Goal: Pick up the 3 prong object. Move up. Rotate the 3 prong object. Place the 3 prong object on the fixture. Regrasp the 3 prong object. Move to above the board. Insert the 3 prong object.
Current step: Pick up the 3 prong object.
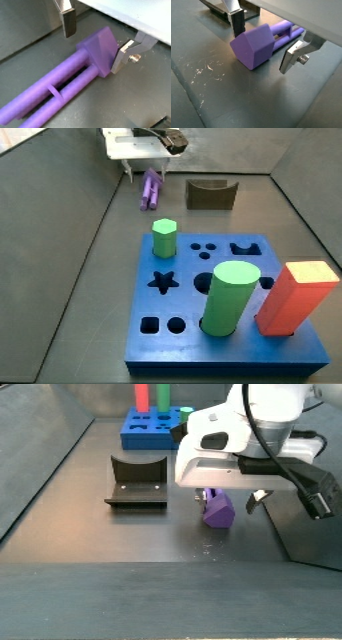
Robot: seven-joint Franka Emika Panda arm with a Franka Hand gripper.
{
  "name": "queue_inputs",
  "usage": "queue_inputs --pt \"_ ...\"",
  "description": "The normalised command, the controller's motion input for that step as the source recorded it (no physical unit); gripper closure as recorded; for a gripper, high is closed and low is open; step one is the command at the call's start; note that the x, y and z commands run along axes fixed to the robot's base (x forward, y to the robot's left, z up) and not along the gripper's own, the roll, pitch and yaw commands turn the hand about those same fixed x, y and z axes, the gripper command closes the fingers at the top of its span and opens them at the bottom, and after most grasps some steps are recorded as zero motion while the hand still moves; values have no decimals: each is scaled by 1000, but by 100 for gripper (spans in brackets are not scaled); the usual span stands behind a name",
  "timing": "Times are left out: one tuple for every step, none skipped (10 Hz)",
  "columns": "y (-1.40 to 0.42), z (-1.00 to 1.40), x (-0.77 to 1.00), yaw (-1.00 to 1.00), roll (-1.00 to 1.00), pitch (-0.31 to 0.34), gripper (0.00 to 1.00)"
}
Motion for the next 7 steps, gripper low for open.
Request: queue_inputs --pt "0 -580 186 0 -51 -293 0" --pt "0 -634 160 0 -46 -289 0" --pt "0 -483 0 0 0 -153 0" --pt "43 11 -63 6 -23 -11 0" --pt "0 -77 -80 0 56 0 0" --pt "0 -160 0 0 -16 -100 0" --pt "0 0 0 0 7 0 0"
